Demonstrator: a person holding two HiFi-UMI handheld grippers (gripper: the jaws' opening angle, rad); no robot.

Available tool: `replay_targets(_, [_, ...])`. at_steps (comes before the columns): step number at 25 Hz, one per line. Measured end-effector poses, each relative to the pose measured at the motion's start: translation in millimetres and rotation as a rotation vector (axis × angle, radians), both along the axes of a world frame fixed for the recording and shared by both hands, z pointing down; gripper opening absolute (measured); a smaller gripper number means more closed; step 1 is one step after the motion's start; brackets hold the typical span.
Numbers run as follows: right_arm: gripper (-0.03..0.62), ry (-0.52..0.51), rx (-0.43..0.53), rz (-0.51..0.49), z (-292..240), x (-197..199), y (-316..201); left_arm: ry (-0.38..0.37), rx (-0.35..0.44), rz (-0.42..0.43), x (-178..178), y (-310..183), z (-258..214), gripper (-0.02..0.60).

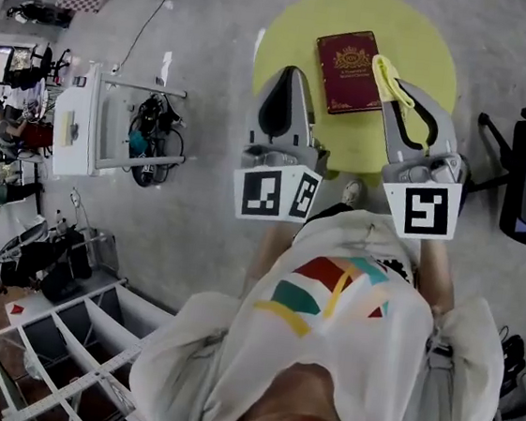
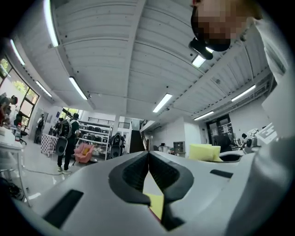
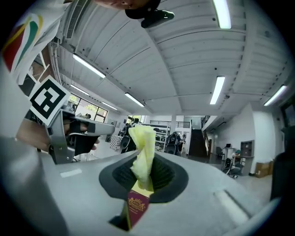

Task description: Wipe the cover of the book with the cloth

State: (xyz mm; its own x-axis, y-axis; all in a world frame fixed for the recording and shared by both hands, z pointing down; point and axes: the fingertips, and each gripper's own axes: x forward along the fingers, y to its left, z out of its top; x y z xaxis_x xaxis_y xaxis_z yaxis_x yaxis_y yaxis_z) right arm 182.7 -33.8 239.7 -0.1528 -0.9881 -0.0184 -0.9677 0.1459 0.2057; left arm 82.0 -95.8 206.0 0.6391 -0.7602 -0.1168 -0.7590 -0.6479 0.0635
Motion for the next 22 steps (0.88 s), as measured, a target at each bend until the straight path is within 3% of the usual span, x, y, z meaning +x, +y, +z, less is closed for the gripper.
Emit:
replay_targets(5, [0.031,-0.011,0.018,0.047,3.6,15.5,14.1,-0.012,0.074,0.031,15.2,24.1,-8.5,0.015])
replay_targets(8, [0.031,0.029,0.008,0.062,8.2,19.4,21.5,-0.016,0.093,0.049,21.5,32.7,-11.8,0.015])
replay_targets(13, [0.031,-0.005,0.01,0.075,9.2,39.9,34.3,-0.012,0.111,0.047,33.8,45.5,-15.1,0.015])
replay_targets(22, [0.031,0.013,0.073,0.008,-10.4,34.5,31.8,-0.016,0.135,0.023,36.9,57.8,-21.6,0.015])
